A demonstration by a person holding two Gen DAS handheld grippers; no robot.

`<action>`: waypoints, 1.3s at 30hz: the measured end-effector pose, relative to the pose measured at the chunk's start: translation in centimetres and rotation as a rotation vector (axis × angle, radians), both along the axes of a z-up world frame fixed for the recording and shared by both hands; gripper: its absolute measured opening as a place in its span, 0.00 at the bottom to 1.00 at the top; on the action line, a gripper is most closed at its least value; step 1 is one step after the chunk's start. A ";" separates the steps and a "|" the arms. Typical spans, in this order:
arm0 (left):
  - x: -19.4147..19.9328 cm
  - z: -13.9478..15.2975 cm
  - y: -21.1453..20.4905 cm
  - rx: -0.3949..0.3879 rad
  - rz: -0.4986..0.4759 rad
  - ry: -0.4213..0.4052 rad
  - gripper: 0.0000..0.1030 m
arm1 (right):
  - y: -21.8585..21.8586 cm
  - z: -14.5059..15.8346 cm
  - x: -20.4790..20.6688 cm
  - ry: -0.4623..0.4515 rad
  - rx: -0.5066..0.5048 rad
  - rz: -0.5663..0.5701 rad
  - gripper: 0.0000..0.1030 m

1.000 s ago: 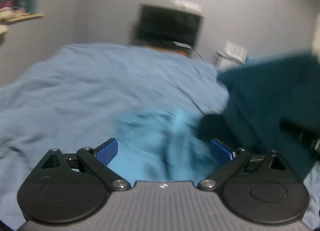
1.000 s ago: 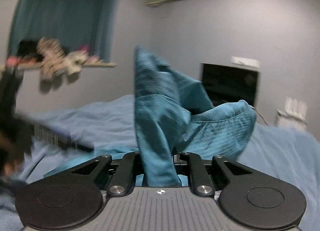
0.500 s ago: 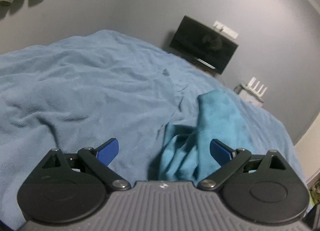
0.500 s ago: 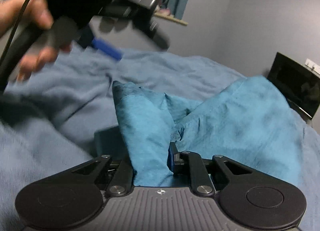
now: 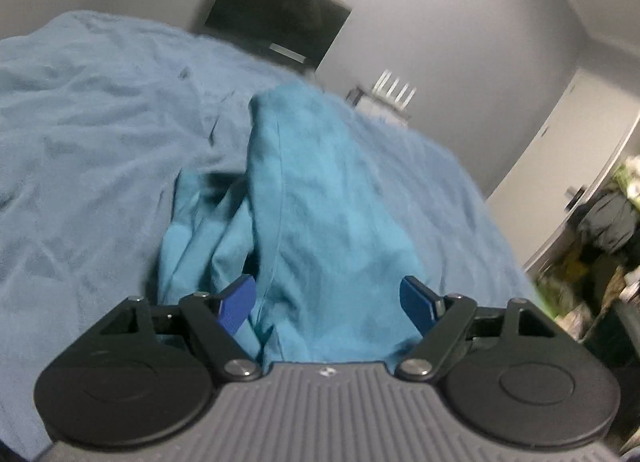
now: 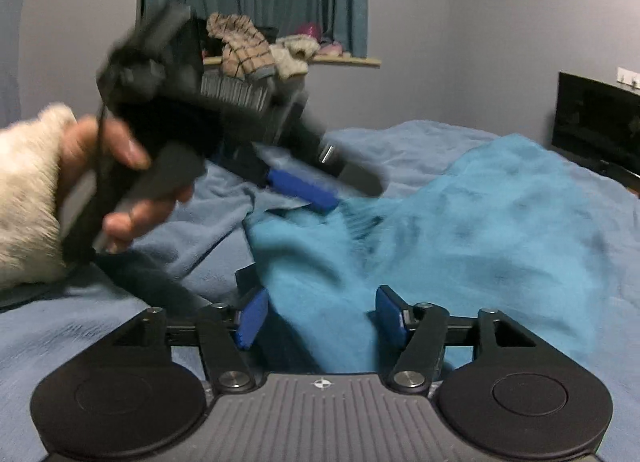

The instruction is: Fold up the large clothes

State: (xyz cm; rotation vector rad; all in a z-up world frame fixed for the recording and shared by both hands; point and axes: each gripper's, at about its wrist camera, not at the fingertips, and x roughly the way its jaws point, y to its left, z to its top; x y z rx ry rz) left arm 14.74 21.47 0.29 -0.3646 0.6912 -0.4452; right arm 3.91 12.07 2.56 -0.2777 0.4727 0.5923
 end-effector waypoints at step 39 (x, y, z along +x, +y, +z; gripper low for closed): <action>-3.7 -4.0 4.8 -0.037 0.057 0.271 0.07 | -3.3 1.0 24.3 0.056 0.011 -0.331 0.35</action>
